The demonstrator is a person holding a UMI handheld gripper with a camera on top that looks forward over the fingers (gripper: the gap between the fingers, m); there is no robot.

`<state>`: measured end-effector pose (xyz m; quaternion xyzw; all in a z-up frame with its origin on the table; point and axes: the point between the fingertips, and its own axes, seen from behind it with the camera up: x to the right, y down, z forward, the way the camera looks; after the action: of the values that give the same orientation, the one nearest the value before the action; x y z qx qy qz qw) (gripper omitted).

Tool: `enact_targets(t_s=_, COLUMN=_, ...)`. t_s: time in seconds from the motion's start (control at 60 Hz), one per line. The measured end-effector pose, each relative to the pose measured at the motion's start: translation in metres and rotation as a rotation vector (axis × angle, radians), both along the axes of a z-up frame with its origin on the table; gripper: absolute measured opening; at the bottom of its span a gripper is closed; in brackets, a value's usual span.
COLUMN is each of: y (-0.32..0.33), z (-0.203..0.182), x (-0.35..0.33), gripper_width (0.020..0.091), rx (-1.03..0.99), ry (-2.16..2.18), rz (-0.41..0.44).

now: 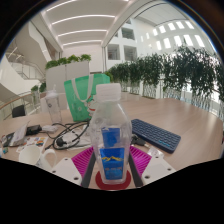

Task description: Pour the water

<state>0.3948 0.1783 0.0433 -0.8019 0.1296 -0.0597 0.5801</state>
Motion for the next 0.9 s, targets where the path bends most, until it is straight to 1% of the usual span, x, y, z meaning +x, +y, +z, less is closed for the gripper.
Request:
enact_targets(t_s=0.067, y=-0.012, z=0.007, x=-0.014, gripper_width=0.0822, rx=0.009, ry=0.062, rz=0.009)
enact_targets(t_s=0.083, y=-0.02, z=0.016, x=-0.034, gripper_width=0.0853, rx=0.01, ry=0.077, rz=0.002)
enact_targets(t_s=0.15, y=-0.038, z=0.028, x=-0.041, gripper_width=0.0831, rx=0.024, ry=0.125, rz=-0.026)
enact_targets(t_s=0.217, y=-0.067, z=0.034, x=-0.05, gripper_width=0.0831, rx=0.018, ry=0.135, rz=-0.045)
enact_targets(t_s=0.383, y=-0.149, z=0.07, x=-0.083, gripper_width=0.083, rx=-0.017, ry=0.09, rz=-0.091)
enact_targets(t_s=0.55, y=-0.232, z=0.131, x=-0.139, gripper_width=0.0832, rx=-0.019, ry=0.039, rz=-0.113)
enact_targets(t_s=0.683, y=-0.293, z=0.173, x=-0.182, gripper_width=0.0831, rx=-0.028, ry=0.026, rz=-0.163)
enact_targets(t_s=0.767, y=-0.324, z=0.2, x=-0.209, gripper_width=0.0831, rx=-0.009, ry=0.006, rz=-0.175)
enact_targets(t_s=0.9, y=-0.364, z=0.228, x=-0.238, gripper_width=0.0824, rx=0.001, ry=-0.016, rz=-0.202)
